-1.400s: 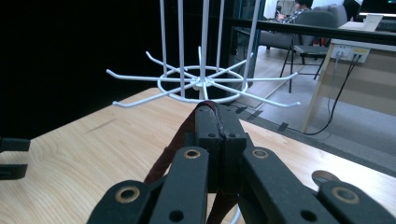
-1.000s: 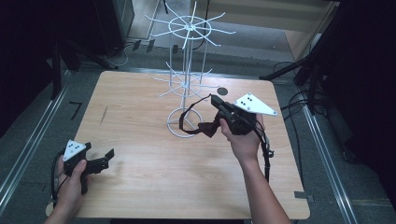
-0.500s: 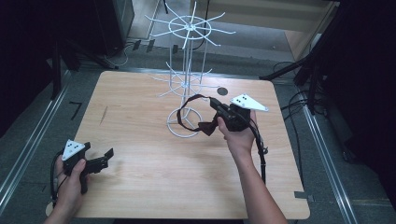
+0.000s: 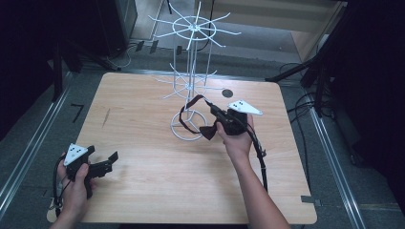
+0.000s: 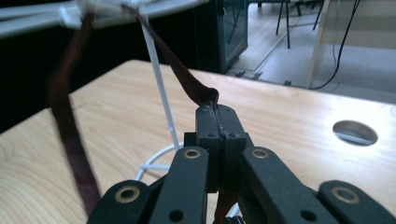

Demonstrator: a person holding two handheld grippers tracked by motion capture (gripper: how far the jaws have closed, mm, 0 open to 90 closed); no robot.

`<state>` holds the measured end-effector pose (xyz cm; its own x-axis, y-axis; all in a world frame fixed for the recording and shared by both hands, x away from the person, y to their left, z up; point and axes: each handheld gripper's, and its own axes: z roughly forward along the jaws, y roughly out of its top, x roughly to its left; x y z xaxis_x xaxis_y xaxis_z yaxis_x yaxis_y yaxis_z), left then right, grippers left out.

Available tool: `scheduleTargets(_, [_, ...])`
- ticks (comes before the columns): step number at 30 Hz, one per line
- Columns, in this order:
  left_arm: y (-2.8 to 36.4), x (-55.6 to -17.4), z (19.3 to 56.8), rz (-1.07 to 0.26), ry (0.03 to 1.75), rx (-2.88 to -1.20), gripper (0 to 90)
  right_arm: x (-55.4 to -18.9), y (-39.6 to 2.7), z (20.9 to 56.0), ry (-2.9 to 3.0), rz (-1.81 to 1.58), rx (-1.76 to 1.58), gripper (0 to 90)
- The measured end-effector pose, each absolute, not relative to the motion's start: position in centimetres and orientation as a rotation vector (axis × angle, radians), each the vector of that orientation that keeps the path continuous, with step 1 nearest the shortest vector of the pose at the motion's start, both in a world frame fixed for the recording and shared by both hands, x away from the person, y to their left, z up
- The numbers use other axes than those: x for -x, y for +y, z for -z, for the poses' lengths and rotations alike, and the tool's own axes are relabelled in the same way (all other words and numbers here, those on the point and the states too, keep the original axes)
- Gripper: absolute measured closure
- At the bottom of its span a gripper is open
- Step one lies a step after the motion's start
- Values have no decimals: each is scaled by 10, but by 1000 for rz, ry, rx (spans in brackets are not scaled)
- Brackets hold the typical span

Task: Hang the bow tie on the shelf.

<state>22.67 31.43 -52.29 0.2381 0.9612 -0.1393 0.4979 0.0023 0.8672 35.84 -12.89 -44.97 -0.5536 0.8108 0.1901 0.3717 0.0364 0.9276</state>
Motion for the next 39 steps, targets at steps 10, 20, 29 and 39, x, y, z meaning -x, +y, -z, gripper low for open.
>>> scheduleTargets(10, [317,-228,523,-643,1407,-1606,50,-372,-122,471,2002,-1431,-1213,900])
scheduleTargets(20, [318,-226,523,-610,1404,-1610,50,-377,-115,486,2050,-1422,-1225,896])
scheduleTargets(29, [319,-225,523,-613,1400,-1600,58,-372,-121,487,2013,-1484,-1232,611])
scheduleTargets(39, [319,-226,523,-604,1397,-1607,68,-346,-137,475,1996,-1489,-1193,209])
